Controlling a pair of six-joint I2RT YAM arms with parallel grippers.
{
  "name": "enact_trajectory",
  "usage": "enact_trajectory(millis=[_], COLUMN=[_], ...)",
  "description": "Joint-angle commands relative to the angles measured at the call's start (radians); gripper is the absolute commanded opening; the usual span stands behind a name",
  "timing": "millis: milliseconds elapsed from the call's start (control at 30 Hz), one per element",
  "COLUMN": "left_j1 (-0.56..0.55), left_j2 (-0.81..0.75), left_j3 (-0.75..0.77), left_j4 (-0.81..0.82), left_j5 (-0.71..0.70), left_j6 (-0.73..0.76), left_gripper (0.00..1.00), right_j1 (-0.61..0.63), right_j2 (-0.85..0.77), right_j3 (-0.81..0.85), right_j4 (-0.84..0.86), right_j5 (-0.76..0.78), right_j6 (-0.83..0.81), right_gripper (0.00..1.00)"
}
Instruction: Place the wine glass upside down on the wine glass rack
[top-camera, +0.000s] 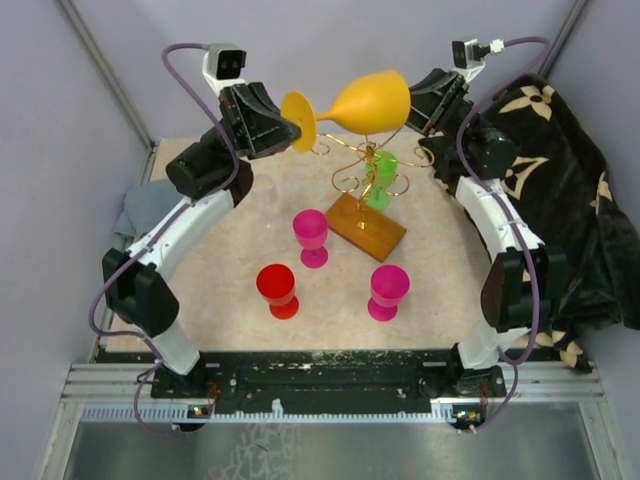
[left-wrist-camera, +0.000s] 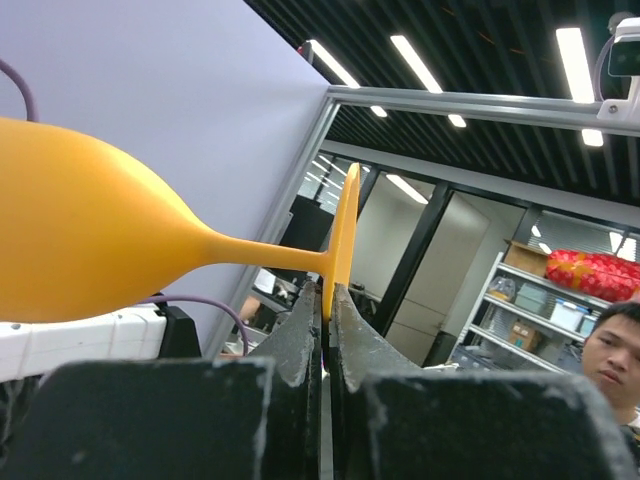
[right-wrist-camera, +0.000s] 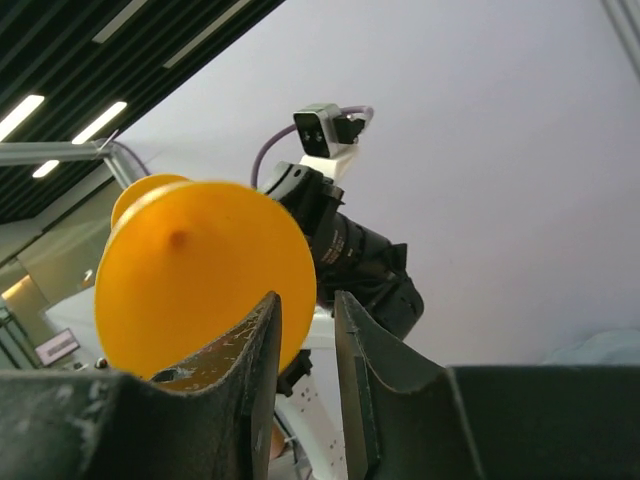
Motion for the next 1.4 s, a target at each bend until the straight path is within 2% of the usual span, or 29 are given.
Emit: enact_trajectory(millis=[0, 267, 533, 667, 833, 933, 1167, 1367], left_j1=[0.033, 0.113, 0.333, 0.374, 0.383, 0.384, 0.384, 0.375], left_j2=[-0.033, -0.055, -0.100, -0.115, -0.105, -0.077, 0.025, 0.095], left_j3=[0.066, 0.106, 0.016, -0.008, 0.081, 0.139, 0.169, 0.165], left_j4=[0.014, -0.075, -0.249, -0.449, -0.897, -1.082, -1.200, -1.232], left_j5=[0.026, 0.072, 0.158, 0.212, 0.231, 0.209, 0.165, 0.145], left_j6=[0.028, 0.031, 0.107, 0.274, 0.678, 0.820, 0.897, 0.898], left_gripper=[0.00, 0.00, 0.00, 0.00, 0.00, 0.00, 0.00, 0.00], right_j1=[-0.018, -0.078, -0.118, -0.118, -0.118, -0.118, -0.118, -0.118], right_j2=[-0.078, -0.139, -0.285, -0.369, -0.452, -0.489, -0.553, -0.574], right_j3=[-0.013, -0.100, -0.212, -0.216, -0.211, -0.216, -0.223, -0.228], right_j4=[0.009, -0.029, -0.336, -0.574, -0.836, -0.929, -1.080, -1.116], right_j5=[0.007, -0.007, -0.028, -0.024, 0.020, 0.037, 0.083, 0.093], right_j6=[-0.067, -0.104, -0.355, -0.536, -0.726, -0.794, -0.904, -0.930], right_gripper=[0.31, 0.33, 0.33, 0.33, 0.32, 0.32, 0.31, 0.30])
